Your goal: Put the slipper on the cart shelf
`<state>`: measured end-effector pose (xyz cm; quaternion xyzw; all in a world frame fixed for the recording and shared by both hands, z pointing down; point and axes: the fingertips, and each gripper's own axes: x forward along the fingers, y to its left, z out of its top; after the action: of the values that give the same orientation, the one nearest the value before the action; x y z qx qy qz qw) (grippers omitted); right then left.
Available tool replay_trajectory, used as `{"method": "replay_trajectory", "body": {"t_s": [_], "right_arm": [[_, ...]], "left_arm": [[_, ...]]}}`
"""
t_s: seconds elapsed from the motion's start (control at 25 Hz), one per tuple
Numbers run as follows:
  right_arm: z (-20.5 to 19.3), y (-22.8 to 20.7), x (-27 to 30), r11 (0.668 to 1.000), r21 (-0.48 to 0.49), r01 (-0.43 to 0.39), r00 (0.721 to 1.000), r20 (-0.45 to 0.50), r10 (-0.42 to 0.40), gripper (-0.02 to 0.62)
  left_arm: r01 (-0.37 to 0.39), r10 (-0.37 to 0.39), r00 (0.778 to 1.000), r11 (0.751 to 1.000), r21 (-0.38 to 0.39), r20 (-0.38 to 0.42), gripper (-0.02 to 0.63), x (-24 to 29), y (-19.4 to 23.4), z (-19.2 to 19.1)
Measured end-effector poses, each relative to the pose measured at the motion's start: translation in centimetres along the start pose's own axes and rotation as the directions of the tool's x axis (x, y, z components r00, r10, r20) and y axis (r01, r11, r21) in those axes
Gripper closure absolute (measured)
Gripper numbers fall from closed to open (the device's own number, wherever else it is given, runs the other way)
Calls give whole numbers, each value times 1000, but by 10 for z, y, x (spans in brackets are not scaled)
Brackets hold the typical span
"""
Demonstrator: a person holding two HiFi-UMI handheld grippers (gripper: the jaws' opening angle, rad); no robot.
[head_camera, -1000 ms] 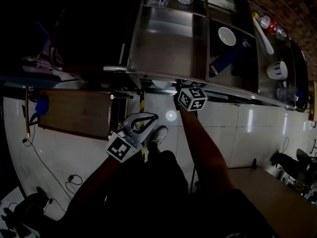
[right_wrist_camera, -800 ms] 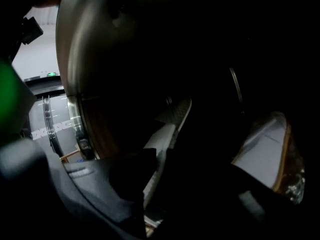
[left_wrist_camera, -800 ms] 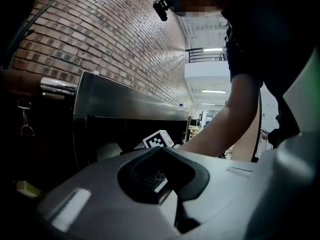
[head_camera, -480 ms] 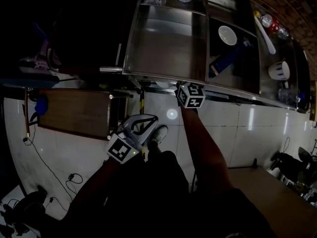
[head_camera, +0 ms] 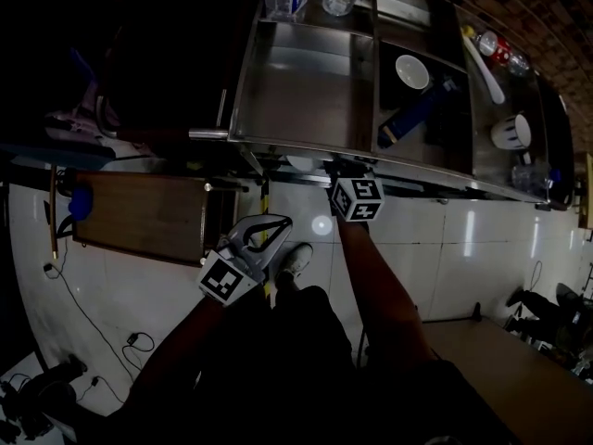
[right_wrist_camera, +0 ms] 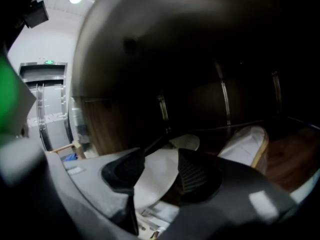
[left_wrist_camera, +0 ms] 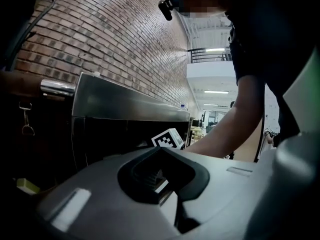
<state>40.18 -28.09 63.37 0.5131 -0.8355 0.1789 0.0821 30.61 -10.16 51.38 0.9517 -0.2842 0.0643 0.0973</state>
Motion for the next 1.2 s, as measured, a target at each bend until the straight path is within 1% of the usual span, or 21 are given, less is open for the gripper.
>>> {"method": "replay_trajectory", "body": {"t_s": [0.08,0.16,0.32,0.44,0.52,0.64,0.72,0.8,0.84,0.92,1.0,1.2], "right_arm": [[-1,13,-17,1000,-5,-28,1000,-11,28,399],[0,32,-39,997,-33,-74,997,-20,73,399],[14,78,-94,976,-116,-186,982,-4,187,400],[37,116,-131,948,-160,-276,958,33,285,411],[54,143,-154,926,-183,-331,937,52,346,430],[76,182,-187,887,-216,-409,899,74,433,496],[82,204,-205,859,-247,-449,877,65,477,546],[80,222,-217,836,-256,-486,860,30,509,588],[78,231,-220,827,-250,-504,851,16,524,595],[76,248,-221,810,-243,-534,835,2,551,595],[73,264,-219,798,-248,-550,824,-6,566,595],[69,309,-209,770,-266,-580,803,-23,596,595]], "left_arm": [[7,-8,1000,1000,13,8,601,-1,-5,7],[15,-16,1000,1000,26,12,601,-7,-11,13],[11,-11,999,1000,1,32,601,-24,-25,28],[-2,1,999,1000,9,45,601,-40,-38,42],[-17,17,998,1000,2,54,601,-51,-45,50],[-35,34,998,999,9,58,601,-67,-58,63],[-43,42,997,999,16,58,601,-78,-67,68],[-60,59,997,998,6,51,601,-89,-72,69],[-73,72,996,997,3,49,601,-95,-71,70],[-100,99,994,995,9,53,601,-107,-66,70],[-122,122,991,992,12,58,601,-119,-59,68],[-142,141,988,990,4,65,601,-152,-39,62]]}}
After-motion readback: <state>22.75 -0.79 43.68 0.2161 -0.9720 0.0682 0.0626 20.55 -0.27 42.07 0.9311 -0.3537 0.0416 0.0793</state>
